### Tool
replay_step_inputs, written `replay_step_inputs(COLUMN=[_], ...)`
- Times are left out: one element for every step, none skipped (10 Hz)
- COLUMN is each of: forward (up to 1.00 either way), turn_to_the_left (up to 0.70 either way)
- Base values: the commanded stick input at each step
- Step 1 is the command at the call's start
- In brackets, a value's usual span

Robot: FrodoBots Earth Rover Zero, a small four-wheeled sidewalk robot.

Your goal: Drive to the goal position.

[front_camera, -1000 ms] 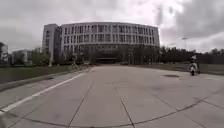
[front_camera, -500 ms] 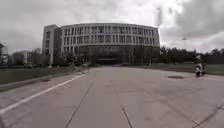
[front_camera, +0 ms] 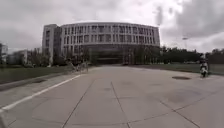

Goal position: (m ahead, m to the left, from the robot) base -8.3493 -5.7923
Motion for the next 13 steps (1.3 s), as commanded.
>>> replay_step_inputs(forward=[0.7, 0.7, 0.7, 0.7, 0.7, 0.7, 0.7, 0.7, 0.7, 0.7, 0.7, 0.7, 0.7], turn_to_the_left=[0.0, 0.0, 0.0, -0.03, -0.13, -0.02, 0.0, 0.0, 0.0, 0.0, 0.0, 0.0, 0.0])
